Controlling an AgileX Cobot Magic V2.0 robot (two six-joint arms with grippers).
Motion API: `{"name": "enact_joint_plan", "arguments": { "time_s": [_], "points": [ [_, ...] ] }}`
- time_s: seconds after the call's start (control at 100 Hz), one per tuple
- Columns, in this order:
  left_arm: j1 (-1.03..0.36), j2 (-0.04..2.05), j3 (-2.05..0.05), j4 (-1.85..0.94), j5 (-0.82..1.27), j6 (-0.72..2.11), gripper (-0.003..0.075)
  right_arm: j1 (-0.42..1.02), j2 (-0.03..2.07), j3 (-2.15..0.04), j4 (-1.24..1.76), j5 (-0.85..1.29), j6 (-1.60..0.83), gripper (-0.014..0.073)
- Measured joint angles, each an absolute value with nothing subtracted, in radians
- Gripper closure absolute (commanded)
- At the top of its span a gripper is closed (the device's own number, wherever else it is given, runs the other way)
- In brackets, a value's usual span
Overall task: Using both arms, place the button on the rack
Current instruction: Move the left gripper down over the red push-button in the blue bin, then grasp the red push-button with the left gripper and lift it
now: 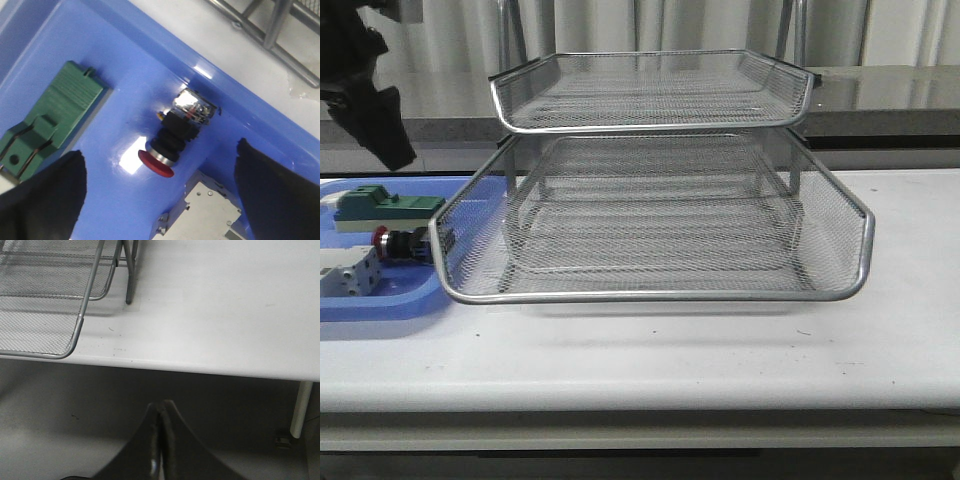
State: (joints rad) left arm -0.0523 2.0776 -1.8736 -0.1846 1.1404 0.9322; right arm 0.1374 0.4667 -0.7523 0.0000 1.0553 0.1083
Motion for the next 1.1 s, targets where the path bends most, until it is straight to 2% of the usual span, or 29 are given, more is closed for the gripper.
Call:
{"name": "enact_joint_plan", "arguments": {
  "time_s": [0.39, 1.1],
  "points": [
    [-0.099, 2.168, -1.883, -0.185, 1.139, 1.091, 0.0134, 0.137, 0.467, -0.752, 0.0, 1.055, 0.108, 0.0664],
    [-0.101, 2.251, -1.883, -0.14, 1.053, 1.131, 0.0134, 0.137, 0.467, -0.752, -0.005, 1.055, 0.108, 0.0664]
  ]
}}
